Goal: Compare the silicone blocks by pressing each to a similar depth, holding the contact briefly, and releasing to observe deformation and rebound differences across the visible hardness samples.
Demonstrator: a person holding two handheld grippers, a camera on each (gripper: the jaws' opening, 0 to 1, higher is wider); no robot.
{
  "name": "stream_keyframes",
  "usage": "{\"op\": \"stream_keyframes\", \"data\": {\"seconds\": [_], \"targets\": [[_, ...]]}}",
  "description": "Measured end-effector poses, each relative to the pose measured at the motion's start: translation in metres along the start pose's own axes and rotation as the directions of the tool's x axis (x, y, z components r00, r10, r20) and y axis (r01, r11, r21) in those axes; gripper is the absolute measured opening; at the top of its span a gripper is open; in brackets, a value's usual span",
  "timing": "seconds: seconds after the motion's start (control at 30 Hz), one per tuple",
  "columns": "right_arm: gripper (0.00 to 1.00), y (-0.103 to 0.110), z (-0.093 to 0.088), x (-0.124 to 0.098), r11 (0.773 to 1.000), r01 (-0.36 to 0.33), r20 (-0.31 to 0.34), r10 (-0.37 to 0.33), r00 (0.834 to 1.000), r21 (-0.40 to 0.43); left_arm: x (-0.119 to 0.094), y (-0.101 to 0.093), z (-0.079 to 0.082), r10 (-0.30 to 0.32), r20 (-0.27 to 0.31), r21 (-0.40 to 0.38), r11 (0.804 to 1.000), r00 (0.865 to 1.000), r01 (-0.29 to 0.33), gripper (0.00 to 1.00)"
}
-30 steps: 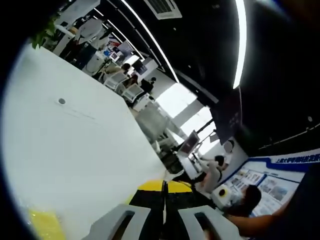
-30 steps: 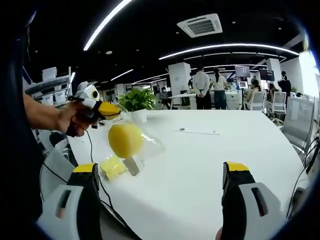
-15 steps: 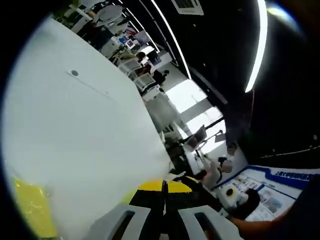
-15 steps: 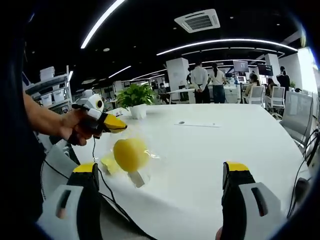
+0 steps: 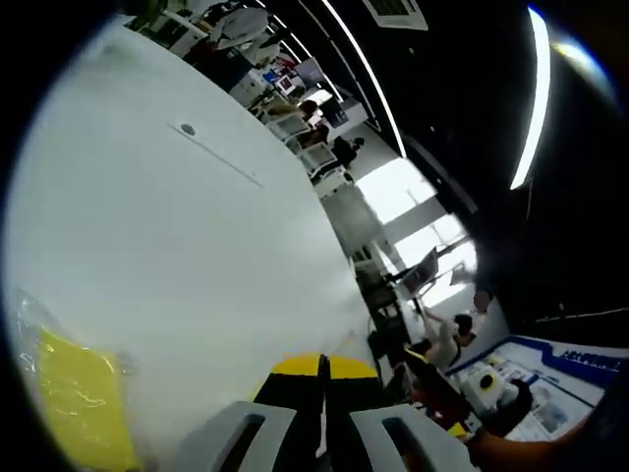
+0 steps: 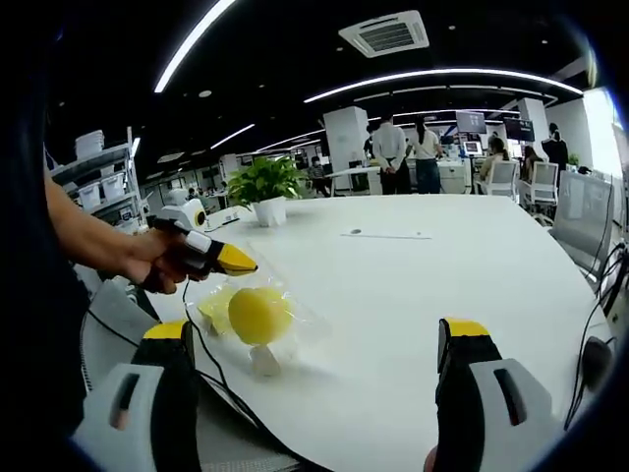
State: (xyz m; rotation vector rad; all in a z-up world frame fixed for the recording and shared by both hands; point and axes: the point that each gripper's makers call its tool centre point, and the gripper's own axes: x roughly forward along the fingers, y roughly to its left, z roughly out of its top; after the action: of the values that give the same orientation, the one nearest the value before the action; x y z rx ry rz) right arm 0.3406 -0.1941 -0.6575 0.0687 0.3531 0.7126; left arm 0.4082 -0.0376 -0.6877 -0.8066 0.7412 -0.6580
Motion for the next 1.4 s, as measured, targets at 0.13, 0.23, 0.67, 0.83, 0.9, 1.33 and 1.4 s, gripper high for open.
{"op": "stream_keyframes", "data": {"seconds": [0.13,0.23,0.67,0.83,0.9,1.33,1.4], "targets": [[0.97,0.001,-0.001,0.0,1.0,-0.004,-0.002,0.004,1.0,-0.009,0.0,0.016,0.004,0.045,0.039,-0.039,0.998,0.998,-0.044,0.0],[0.97,0.002,-0.002,0.0,1.0,-0.004,-0.006,0.004,1.0,-0.004,0.0,0.029,0.003,0.099,0.046,-0.009,0.995,0.994,-0.098,0.0],[0.97,0.001,-0.005,0.0,1.0,-0.005,-0.02,0.005,1.0,0.004,0.007,0.06,-0.013,0.248,0.029,0.035,0.968,0.968,-0.249,0.0],[0.97,0.0,-0.004,0.001,1.0,-0.008,-0.024,0.008,1.0,0.006,0.014,0.068,-0.015,0.294,0.004,0.118,0.949,0.956,-0.293,0.0],[0.97,-0.001,-0.004,0.002,1.0,-0.008,-0.026,0.008,1.0,0.005,0.013,0.076,-0.017,0.314,-0.009,0.145,0.94,0.949,-0.31,0.0],[0.97,0.001,-0.004,0.007,1.0,-0.011,-0.026,0.012,1.0,0.021,0.012,0.088,-0.024,0.352,-0.031,0.212,0.917,0.936,-0.338,0.0],[0.97,0.003,-0.003,0.008,1.0,-0.015,-0.025,0.015,1.0,0.019,0.012,0.087,-0.025,0.355,-0.032,0.23,0.912,0.934,-0.339,0.0]]}}
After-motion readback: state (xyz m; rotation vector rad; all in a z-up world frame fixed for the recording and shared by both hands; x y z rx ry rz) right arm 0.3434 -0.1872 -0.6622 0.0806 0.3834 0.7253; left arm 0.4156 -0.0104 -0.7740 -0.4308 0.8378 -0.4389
